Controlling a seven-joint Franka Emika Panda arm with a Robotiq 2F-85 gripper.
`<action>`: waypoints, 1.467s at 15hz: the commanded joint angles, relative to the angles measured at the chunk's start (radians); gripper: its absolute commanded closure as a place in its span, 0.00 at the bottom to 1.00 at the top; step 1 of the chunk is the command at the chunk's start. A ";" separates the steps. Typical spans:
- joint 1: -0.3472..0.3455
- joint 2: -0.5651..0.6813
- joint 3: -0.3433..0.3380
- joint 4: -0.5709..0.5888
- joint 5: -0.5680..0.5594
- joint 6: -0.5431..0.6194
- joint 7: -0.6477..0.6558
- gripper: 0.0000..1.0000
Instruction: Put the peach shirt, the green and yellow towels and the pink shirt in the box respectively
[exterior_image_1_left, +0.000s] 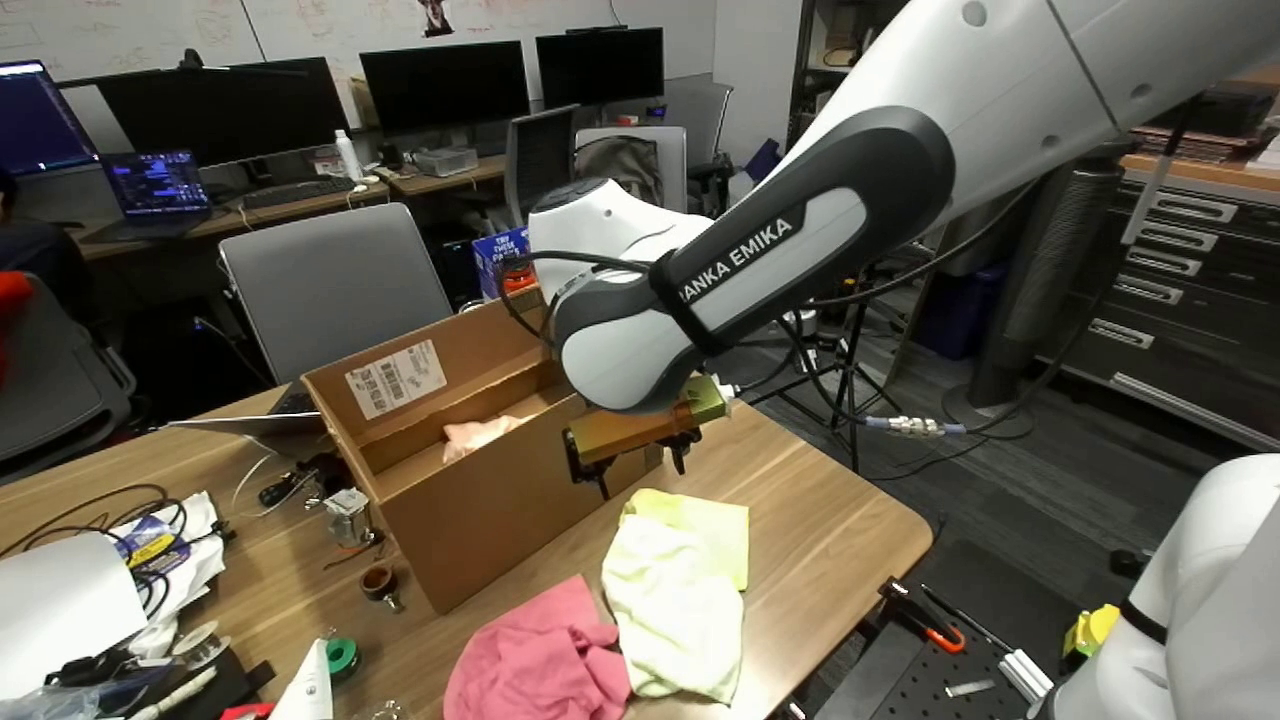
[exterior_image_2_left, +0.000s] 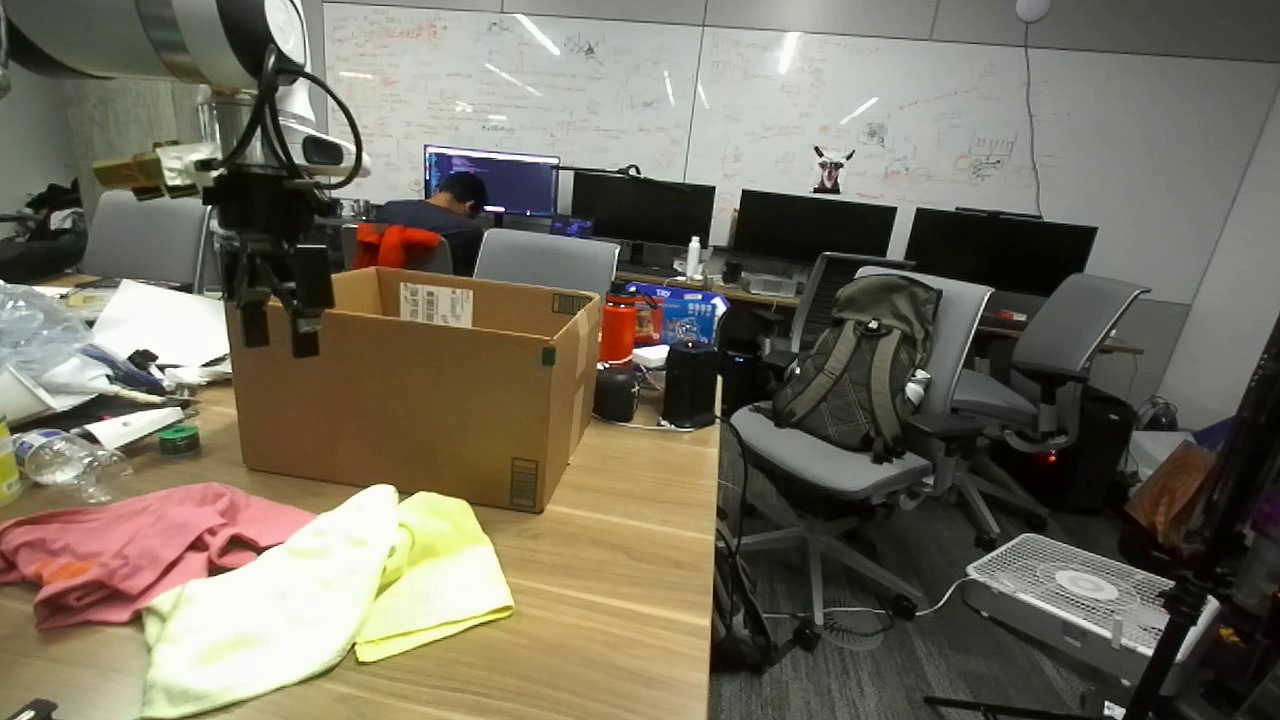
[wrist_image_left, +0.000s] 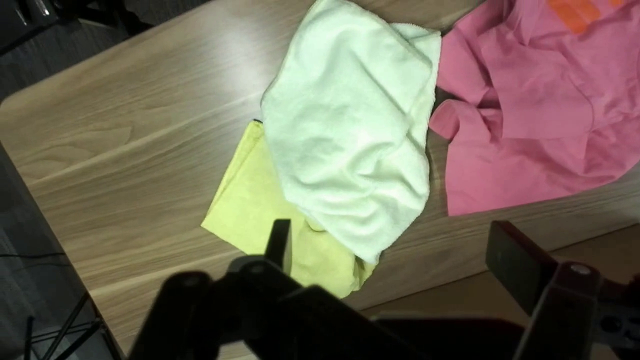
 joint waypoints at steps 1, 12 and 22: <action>-0.004 -0.026 0.003 -0.043 0.034 0.040 0.002 0.00; 0.003 0.089 0.004 -0.086 0.095 0.166 -0.006 0.00; 0.005 0.195 -0.045 -0.056 0.056 0.256 0.014 0.00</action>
